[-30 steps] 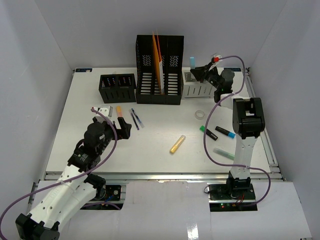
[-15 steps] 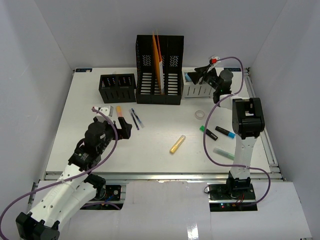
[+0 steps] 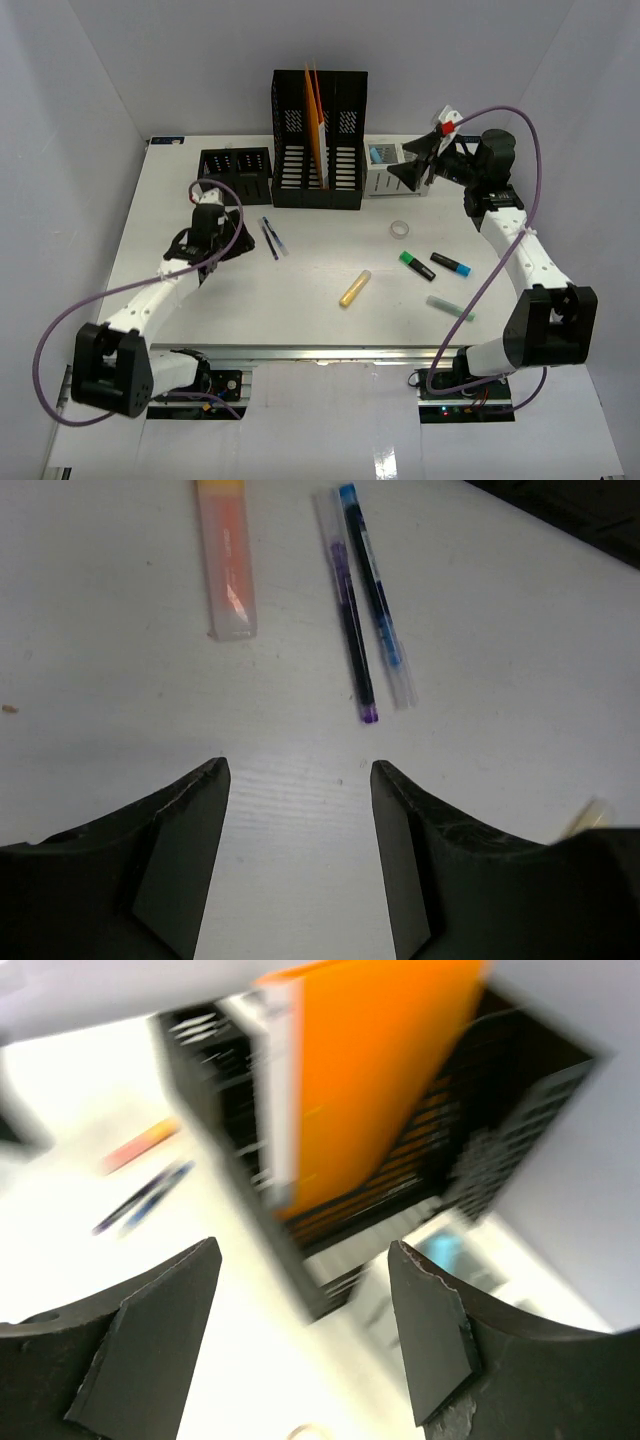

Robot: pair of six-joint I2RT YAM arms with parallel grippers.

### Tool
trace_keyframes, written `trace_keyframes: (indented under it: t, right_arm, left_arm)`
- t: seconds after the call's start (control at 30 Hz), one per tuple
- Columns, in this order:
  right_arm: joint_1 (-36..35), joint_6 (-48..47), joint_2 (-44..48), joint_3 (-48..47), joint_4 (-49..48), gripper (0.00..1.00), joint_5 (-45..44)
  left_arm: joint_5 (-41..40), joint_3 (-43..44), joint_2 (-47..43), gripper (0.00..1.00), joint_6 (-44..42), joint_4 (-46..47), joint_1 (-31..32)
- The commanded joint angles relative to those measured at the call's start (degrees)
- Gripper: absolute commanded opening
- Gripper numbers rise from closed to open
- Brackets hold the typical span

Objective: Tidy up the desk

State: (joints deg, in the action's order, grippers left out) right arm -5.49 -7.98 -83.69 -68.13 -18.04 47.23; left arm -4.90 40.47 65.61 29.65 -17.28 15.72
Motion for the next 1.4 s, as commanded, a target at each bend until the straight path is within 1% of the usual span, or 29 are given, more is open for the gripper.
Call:
trace_keyframes:
  t: [0.0, 0.07, 0.1, 0.23, 0.3, 0.4, 0.53, 0.7, 0.8, 0.83, 0.97, 1.13, 1.37]
  right_arm:
    - [-0.03, -8.58, 5.52, 6.82, 22.82, 0.74, 9.56]
    - [-0.04, -10.81, 8.17, 8.30, 26.03, 0.74, 10.07]
    - [-0.04, -10.88, 9.73, 10.78, 26.33, 0.74, 9.96]
    - [0.05, -11.44, 16.75, 17.25, 22.95, 0.76, 10.06]
    - [0.34, -11.66, 18.62, 18.56, 22.15, 0.78, 9.28]
    - [1.23, -11.57, 19.53, 19.53, 21.29, 0.78, 9.87]
    - [1.54, -11.49, 18.92, 20.05, 20.94, 0.79, 10.43]
    - [1.70, -11.46, 19.24, 20.55, 20.37, 0.79, 10.92]
    - [1.97, -11.27, 19.36, 21.01, 19.89, 0.78, 11.21]
    - [1.98, -11.22, 19.31, 21.02, 19.88, 0.78, 11.27]
    - [2.06, -11.18, 19.35, 21.11, 19.88, 0.79, 11.40]
    - [2.17, -11.28, 19.43, 21.14, 19.78, 0.79, 11.50]
    - [2.43, -11.18, 19.55, 21.37, 19.61, 0.79, 11.93]
  left_arm:
    - [1.93, 13.47, 14.35, 0.71, 0.02, -2.95, -6.11]
    - [0.78, 17.01, 19.30, 0.73, -0.96, -5.85, -7.24]
    - [0.71, 19.21, 23.57, 0.73, -2.05, -6.61, -8.10]
    - [-0.10, 27.54, 32.71, 0.72, -4.17, -9.48, -9.04]
    - [-0.18, 31.20, 36.52, 0.68, -4.67, -11.49, -9.12]
    - [-0.54, 34.58, 40.45, 0.65, -5.26, -13.01, -9.13]
    - [-0.16, 36.56, 42.61, 0.62, -5.78, -13.52, -9.13]
    - [0.35, 35.89, 44.74, 0.55, -6.25, -14.08, -9.13]
    - [-0.09, 34.13, 45.12, 0.43, -6.52, -14.01, -9.13]
    - [-0.25, 33.65, 45.13, 0.43, -6.72, -13.96, -9.13]
    - [-1.59, 32.07, 44.87, 0.42, -7.76, -13.92, -9.13]
    - [-3.09, 30.33, 44.40, 0.45, -8.42, -13.73, -9.13]
    - [-3.28, 26.11, 41.84, 0.44, -7.76, -9.93, -9.13]
